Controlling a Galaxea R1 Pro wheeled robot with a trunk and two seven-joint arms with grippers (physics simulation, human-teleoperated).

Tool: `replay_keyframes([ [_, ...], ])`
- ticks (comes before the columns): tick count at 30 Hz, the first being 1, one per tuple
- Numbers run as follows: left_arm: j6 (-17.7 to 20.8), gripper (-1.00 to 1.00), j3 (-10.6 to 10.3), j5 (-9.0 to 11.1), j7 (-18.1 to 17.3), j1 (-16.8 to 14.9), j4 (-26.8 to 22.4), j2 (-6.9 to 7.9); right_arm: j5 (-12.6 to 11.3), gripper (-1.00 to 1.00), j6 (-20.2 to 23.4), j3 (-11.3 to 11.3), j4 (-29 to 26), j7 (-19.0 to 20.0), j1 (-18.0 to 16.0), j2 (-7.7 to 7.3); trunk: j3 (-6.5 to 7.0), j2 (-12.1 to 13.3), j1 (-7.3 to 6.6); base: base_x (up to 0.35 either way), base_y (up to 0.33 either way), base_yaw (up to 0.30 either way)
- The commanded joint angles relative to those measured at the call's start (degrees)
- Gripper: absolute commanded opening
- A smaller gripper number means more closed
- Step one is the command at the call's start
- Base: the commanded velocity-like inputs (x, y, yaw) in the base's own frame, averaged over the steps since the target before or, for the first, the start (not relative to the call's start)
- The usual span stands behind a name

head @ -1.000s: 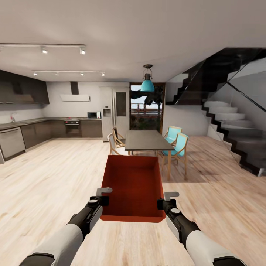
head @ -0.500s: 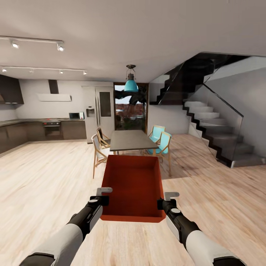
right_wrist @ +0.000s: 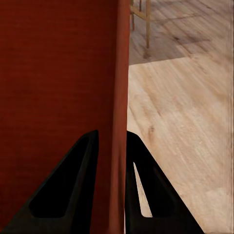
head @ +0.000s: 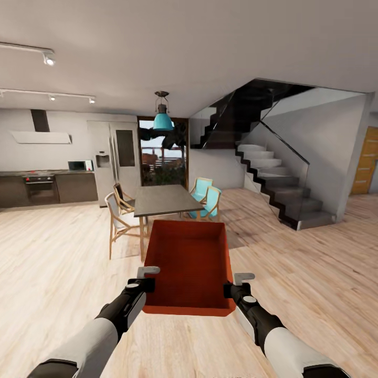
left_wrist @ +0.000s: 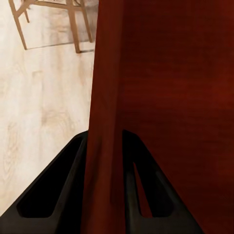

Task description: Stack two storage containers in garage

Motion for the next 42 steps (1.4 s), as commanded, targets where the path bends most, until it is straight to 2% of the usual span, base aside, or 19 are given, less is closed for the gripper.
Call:
replay_keyframes([
  [1, -3.2, -1.00, 5.0, -1.3, 0.7, 0.0, -0.3, 1.09, -0.6, -1.00, -0.1, -0.8, 0.1, -0.2, -0.1, -0.04, -0.08, -0.1, 0.00, 0.000, 0.000, -0.283],
  [14, -3.2, -1.00, 5.0, -1.3, 0.7, 0.0, -0.2, 1.09, -0.6, -1.00, -0.2, -0.8, 0.1, -0.2, -0.1, -0.09, -0.08, -0.1, 0.00, 0.006, 0.000, -0.283],
  [19, -3.2, -1.00, 5.0, -1.3, 0.7, 0.0, -0.2, 1.09, -0.6, -1.00, -0.2, -0.8, 0.1, -0.2, -0.1, -0.16, -0.08, -0.1, 0.00, 0.167, 0.000, -0.269],
  [42, -3.3, -1.00, 4.9, -1.3, 0.6, 0.0, -0.1, 1.09, -0.6, -1.00, -0.4, -0.8, 0.1, -0.2, -0.1, -0.13, -0.08, -0.1, 0.00, 0.318, 0.000, -0.013],
])
